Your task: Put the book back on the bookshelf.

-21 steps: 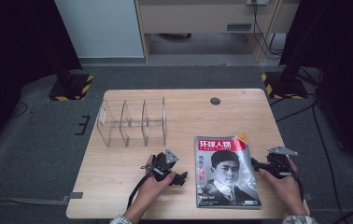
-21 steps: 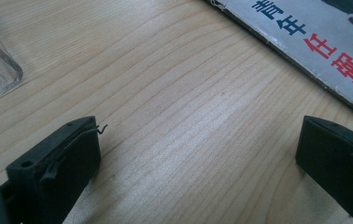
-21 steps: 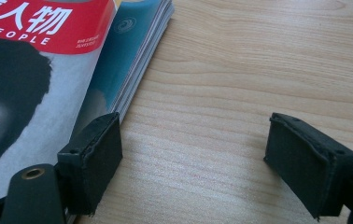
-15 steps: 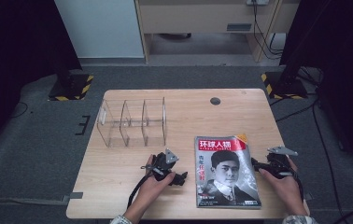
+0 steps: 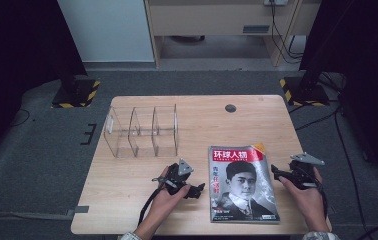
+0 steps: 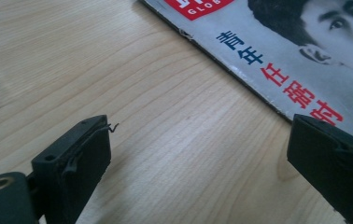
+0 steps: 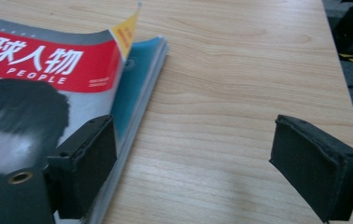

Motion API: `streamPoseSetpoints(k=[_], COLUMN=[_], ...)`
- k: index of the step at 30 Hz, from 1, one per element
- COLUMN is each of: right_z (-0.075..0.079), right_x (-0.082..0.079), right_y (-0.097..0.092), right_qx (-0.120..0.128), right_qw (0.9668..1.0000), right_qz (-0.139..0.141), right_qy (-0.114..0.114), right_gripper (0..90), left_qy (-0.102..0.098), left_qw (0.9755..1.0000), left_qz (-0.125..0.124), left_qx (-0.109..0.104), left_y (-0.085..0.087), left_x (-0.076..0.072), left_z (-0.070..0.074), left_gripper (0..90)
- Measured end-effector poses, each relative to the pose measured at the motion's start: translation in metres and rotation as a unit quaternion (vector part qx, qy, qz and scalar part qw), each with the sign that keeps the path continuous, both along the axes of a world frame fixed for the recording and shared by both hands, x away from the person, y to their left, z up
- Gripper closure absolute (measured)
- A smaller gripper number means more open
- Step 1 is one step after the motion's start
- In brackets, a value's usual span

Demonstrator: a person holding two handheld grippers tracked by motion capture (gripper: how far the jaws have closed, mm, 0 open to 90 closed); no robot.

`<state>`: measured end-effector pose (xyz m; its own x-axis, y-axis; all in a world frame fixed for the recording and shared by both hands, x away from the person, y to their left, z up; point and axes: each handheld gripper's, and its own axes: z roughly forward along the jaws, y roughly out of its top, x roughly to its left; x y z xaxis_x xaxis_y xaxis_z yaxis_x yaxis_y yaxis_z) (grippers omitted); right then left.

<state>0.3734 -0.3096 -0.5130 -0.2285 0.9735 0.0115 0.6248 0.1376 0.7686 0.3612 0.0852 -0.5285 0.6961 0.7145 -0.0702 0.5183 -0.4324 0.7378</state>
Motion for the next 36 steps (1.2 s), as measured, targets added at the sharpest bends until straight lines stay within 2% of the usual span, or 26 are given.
streamPoseSetpoints(k=[3,8,13,24,28,31,36], right_z=[0.001,-0.001,-0.002,-0.007,-0.011,-0.013,-0.015], right_x=[0.0,0.001,0.002,0.003,0.003,0.003,0.003], right_y=[0.003,0.014,0.02,0.03,0.032,0.034,0.036], right_qx=[0.001,0.004,0.014,0.015,0.007,0.008,0.002], right_qw=[0.9999,0.9991,0.9982,0.9952,0.9934,0.9929,0.992], right_qz=[0.011,0.04,0.057,0.089,0.105,0.107,0.114], right_qy=[0.0,0.016,0.015,0.038,0.046,0.052,0.055], right_gripper=[13.6,10.3,9.4,17.0,19.4,19.8,19.8], left_qy=[0.005,0.003,0.001,-0.005,-0.008,-0.009,-0.007], left_qw=[0.9999,0.9993,0.9992,0.998,0.9972,0.9963,0.9957], left_qz=[-0.008,-0.034,-0.039,-0.061,-0.072,-0.085,-0.092], left_qx=[-0.004,-0.014,-0.012,-0.016,-0.018,-0.013,-0.007], left_y=[-0.004,-0.017,-0.023,-0.035,-0.039,-0.043,-0.046], left_x=[-0.002,-0.012,-0.016,-0.027,-0.03,-0.033,-0.035], left_z=[0.0,0.001,0.001,0.003,0.003,0.002,-0.001], left_gripper=[6.8,6.7,8.0,17.9,23.1,25.3,26.0])
